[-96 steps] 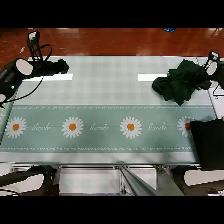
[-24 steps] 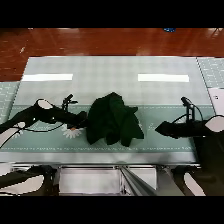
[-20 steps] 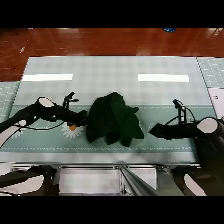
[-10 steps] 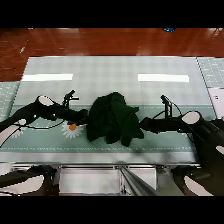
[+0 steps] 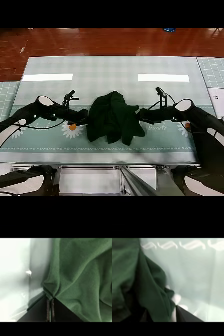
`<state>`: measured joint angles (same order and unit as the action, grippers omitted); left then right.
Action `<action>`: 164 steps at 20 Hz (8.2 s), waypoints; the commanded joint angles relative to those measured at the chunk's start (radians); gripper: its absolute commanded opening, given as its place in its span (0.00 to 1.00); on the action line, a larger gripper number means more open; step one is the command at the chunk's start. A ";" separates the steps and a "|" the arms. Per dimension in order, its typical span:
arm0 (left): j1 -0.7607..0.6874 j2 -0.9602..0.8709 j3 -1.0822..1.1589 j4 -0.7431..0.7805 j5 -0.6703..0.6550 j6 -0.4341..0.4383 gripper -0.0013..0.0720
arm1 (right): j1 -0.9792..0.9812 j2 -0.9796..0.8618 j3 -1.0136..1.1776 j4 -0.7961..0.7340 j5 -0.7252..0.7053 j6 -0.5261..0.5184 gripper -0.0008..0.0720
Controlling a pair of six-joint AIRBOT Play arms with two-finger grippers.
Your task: Fold the shirts.
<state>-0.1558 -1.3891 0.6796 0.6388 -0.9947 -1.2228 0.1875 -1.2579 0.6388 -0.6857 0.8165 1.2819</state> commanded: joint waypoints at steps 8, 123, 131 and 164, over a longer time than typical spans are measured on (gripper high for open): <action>0.020 0.031 0.051 -0.001 0.018 0.034 0.04 | 0.090 -0.100 0.083 0.082 0.045 -0.140 0.05; 0.781 0.959 0.982 0.171 -0.103 -0.045 0.04 | -0.427 0.557 1.423 -0.578 0.714 0.238 0.05; 0.486 0.938 0.768 0.620 -0.232 -0.260 0.04 | -0.428 0.618 0.964 -0.542 0.715 0.244 0.05; 0.336 -0.463 0.860 0.416 -0.336 -0.090 0.05 | -0.375 -0.615 0.985 -0.353 0.605 0.033 0.05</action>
<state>0.1818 -1.8366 1.5856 1.0306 -1.2579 -1.3437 -0.2066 -1.8717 1.6810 -0.9699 1.3571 1.3197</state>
